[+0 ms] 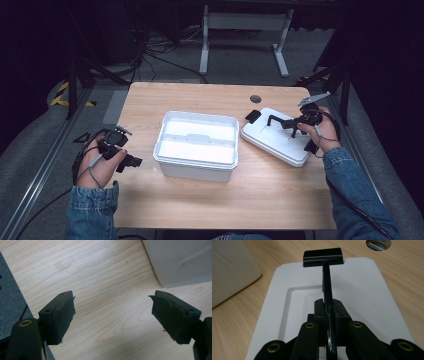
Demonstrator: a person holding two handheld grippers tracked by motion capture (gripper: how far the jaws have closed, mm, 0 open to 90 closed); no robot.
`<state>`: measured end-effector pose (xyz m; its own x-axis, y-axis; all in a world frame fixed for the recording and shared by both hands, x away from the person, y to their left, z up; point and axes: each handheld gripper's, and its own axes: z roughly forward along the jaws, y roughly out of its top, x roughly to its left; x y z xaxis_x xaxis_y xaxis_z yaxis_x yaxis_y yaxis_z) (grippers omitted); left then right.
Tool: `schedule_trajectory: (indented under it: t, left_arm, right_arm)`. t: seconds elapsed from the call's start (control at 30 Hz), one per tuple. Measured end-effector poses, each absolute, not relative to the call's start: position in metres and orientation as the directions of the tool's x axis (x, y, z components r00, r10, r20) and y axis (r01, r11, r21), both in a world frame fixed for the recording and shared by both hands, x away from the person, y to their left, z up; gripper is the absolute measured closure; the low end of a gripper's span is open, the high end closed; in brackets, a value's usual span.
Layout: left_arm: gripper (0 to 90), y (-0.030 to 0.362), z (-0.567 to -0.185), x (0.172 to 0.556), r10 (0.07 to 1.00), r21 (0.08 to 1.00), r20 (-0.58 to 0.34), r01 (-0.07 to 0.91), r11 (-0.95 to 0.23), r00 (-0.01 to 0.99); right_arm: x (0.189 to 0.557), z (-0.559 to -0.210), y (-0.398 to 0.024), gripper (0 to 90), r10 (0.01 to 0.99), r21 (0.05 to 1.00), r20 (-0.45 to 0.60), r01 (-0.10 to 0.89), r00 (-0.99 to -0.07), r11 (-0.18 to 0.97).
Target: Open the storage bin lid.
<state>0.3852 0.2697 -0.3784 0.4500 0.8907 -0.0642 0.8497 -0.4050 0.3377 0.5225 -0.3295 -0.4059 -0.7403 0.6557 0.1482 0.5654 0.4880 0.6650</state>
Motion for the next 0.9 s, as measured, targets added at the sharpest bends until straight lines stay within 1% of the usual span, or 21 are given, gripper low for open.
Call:
schedule_trajectory:
  t: [0.57, 0.73, 0.83, 0.87, 0.9]
  left_arm:
    - [18.8, 0.269, -0.379, 0.385, 0.89, 0.333, -0.064, 0.85, -0.408, 0.452]
    - [18.8, 0.269, -0.379, 0.385, 0.89, 0.333, -0.064, 0.85, -0.408, 0.452]
    - [18.8, 0.269, -0.379, 0.385, 0.891, 0.333, -0.066, 0.851, -0.405, 0.45]
    - [18.7, 0.268, -0.379, 0.385, 0.891, 0.333, -0.065, 0.851, -0.406, 0.45]
    - [18.7, 0.269, -0.379, 0.386, 0.889, 0.334, -0.064, 0.85, -0.408, 0.453]
  right_arm:
    - [0.521, -0.428, -0.336, 83.8, 0.666, 0.634, 0.181, 0.604, -0.723, 0.483]
    - [0.521, -0.431, -0.338, 83.6, 0.669, 0.639, 0.185, 0.605, -0.72, 0.474]
    - [0.521, -0.43, -0.337, 82.1, 0.671, 0.636, 0.182, 0.606, -0.719, 0.477]
    - [0.521, -0.429, -0.337, 75.2, 0.676, 0.639, 0.186, 0.611, -0.713, 0.468]
    - [0.521, -0.429, -0.337, 75.2, 0.676, 0.639, 0.186, 0.611, -0.713, 0.468]
